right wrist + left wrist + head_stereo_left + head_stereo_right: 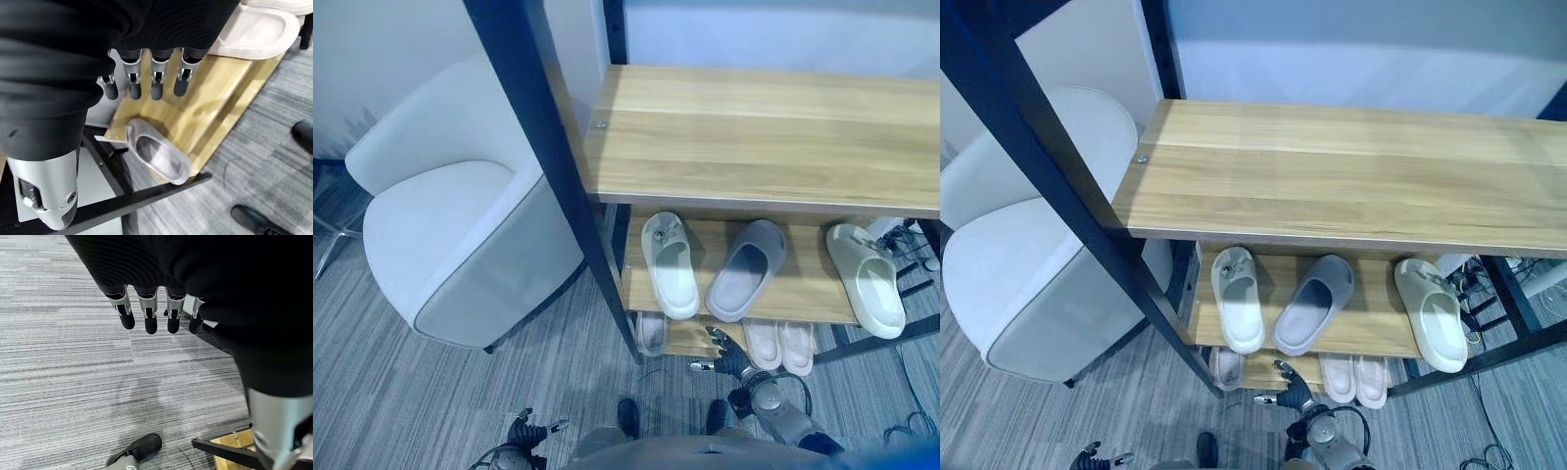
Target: Arrange the slippers neatly on the shoe rack.
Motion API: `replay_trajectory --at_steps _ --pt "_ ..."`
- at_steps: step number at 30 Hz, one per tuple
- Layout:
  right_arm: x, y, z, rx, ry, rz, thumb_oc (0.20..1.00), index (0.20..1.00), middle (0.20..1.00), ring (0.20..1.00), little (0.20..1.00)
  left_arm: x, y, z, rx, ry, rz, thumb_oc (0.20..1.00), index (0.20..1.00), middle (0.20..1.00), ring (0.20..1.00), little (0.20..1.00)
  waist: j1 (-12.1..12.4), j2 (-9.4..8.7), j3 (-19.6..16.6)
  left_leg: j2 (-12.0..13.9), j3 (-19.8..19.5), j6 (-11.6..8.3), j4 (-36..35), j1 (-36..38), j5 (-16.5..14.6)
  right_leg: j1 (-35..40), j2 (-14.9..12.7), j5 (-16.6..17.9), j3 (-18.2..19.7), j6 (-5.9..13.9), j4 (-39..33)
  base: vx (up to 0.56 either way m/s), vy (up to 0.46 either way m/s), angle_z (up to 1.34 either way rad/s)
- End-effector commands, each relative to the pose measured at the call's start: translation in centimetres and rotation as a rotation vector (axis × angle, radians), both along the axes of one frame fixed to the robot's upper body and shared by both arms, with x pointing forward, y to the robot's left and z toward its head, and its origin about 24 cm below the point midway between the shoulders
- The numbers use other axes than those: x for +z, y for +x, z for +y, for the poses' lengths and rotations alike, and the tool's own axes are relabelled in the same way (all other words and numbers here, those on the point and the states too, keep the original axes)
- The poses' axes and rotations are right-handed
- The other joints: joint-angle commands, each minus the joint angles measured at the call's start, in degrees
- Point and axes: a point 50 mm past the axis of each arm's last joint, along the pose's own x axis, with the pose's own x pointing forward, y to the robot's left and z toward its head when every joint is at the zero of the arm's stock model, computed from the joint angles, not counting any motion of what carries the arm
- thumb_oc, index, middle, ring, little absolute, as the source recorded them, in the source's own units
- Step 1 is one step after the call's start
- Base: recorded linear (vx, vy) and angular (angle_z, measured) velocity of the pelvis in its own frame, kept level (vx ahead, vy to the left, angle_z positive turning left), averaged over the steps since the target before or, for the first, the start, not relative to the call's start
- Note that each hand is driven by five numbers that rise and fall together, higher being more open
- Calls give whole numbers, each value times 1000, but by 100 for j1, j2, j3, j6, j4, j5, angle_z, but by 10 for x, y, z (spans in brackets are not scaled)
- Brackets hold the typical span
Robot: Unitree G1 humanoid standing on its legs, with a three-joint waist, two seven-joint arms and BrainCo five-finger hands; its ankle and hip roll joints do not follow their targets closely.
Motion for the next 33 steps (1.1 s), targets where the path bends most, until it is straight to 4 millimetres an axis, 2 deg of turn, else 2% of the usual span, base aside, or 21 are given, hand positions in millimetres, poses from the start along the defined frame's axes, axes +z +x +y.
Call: replay_trajectory --at_steps 1,7,15,21,23,26,27,29,30,33 --pt "25 25 23 98 70 -146 1000 1000 1000 1000 1000 3 12 3 -33 26 -20 1000 1000 1000 1000 1000 0 -203 223 26 127 20 565 59 -554 93 -116 225 -186 169 99 -11 -19 -5" --pt "36 24 25 155 129 -184 1000 1000 1000 1000 1000 4 15 3 -38 26 -33 1000 1000 1000 1000 1000 -65 -237 212 22 166 22 582 79 -592 75 -111 245 -150 189 88 -26 -9 -3" --pt "64 23 41 410 291 -199 1000 1000 1000 1000 1000 8 22 8 -112 32 -55 1000 1000 1000 1000 1000 -8 -256 145 18 148 2 559 104 -592 89 -109 257 -97 199 55 -7 -2 -2" --pt "100 30 52 587 408 -263 1000 1000 1000 1000 1000 8 18 10 -132 31 -38 1000 1000 1000 1000 1000 5 -259 108 38 163 -8 551 152 -605 100 -79 239 -71 193 36 0 0 0" --pt "119 34 51 615 445 -324 1000 1000 1000 1000 1000 6 13 9 -127 22 -24 1000 1000 1000 1000 1000 -18 -259 92 45 175 -14 541 170 -606 101 -68 244 -61 196 20 0 0 0" --pt "138 42 43 570 446 -436 1000 1000 1000 1000 1000 4 8 5 -113 9 -9 1000 1000 1000 1000 1000 -66 -238 77 50 196 -16 531 173 -596 98 -57 256 -42 200 6 0 0 0" --pt "152 48 35 537 414 -534 1000 1000 1000 1000 1000 2 4 4 -100 5 -1 1000 1000 1000 1000 1000 -96 -217 75 49 212 -10 527 174 -596 88 -59 262 -40 206 7 0 0 0" --pt "163 52 25 484 358 -638 1000 1000 1000 1000 1000 1 -2 1 -89 4 6 1000 1000 1000 1000 1000 -120 -186 69 46 215 -2 522 170 -598 76 -59 270 -46 212 2 14 2 -3" --pt "172 57 12 397 269 -745 1000 1000 1000 1000 1000 -2 -10 -5 -78 -9 19 1000 1000 1000 1000 1000 -144 -147 54 49 219 6 518 156 -590 56 -57 263 -42 216 13 31 -3 -8" --pt "180 64 -2 274 172 -844 1000 1000 1000 1000 1000 -3 -14 -8 -51 -18 20 1000 1000 1000 1000 1000 -164 -113 63 67 198 17 531 132 -587 43 -41 237 -36 211 45 23 -6 -6"
